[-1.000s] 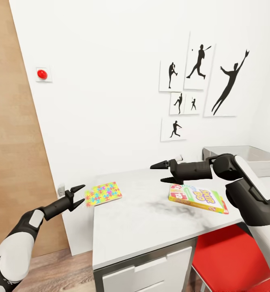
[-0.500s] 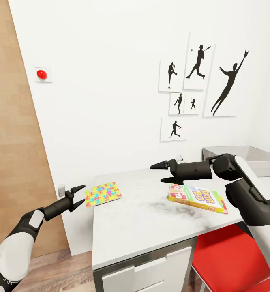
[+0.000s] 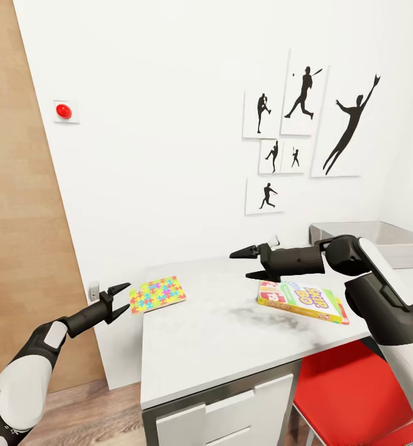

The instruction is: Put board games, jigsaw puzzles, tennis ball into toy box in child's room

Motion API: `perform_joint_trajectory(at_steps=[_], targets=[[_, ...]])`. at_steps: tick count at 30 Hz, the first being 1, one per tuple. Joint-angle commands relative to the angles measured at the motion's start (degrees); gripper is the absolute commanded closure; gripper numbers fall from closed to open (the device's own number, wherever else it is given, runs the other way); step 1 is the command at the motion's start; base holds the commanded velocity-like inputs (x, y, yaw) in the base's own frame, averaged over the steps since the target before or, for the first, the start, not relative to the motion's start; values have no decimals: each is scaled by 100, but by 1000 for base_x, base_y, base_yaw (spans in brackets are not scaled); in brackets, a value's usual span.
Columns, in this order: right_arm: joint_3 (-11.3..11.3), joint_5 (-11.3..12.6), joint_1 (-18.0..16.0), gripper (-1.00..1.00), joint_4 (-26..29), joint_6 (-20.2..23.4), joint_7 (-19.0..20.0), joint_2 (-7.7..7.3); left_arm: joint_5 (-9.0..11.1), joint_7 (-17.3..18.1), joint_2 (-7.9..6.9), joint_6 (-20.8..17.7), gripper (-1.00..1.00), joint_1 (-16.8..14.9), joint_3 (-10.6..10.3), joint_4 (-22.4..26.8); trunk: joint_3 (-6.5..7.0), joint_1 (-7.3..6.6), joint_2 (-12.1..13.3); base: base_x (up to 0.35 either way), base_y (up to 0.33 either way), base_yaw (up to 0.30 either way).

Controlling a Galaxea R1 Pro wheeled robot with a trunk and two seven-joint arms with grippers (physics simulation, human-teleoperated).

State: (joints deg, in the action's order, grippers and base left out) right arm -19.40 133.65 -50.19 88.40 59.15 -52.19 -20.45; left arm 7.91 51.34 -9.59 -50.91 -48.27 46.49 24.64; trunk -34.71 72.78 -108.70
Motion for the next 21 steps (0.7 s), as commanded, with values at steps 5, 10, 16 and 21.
perform_joint_trajectory(at_steps=[5, 10, 16, 21], targets=[[-3, 56, -8, -100, 2, 0, -58, -3, -12, 8, 1, -24, -100, -6, 27, -3, -6, -1, -3, 0, 0, 0], [-3, 56, -6, -100, 2, 0, -58, -3, -14, 0, 1, -24, -100, -6, 25, -3, -78, 87, -164, 0, 0, 0], [-4, 56, -8, -100, 5, 0, -56, -3, -15, -3, 1, -24, -100, -6, 25, -3, -76, 87, -164, 0, 0, -6], [-9, 56, -7, -100, 8, 0, -58, -3, -17, -6, 1, -24, -100, -6, 24, -3, -54, 87, -164, 0, 0, -109]])
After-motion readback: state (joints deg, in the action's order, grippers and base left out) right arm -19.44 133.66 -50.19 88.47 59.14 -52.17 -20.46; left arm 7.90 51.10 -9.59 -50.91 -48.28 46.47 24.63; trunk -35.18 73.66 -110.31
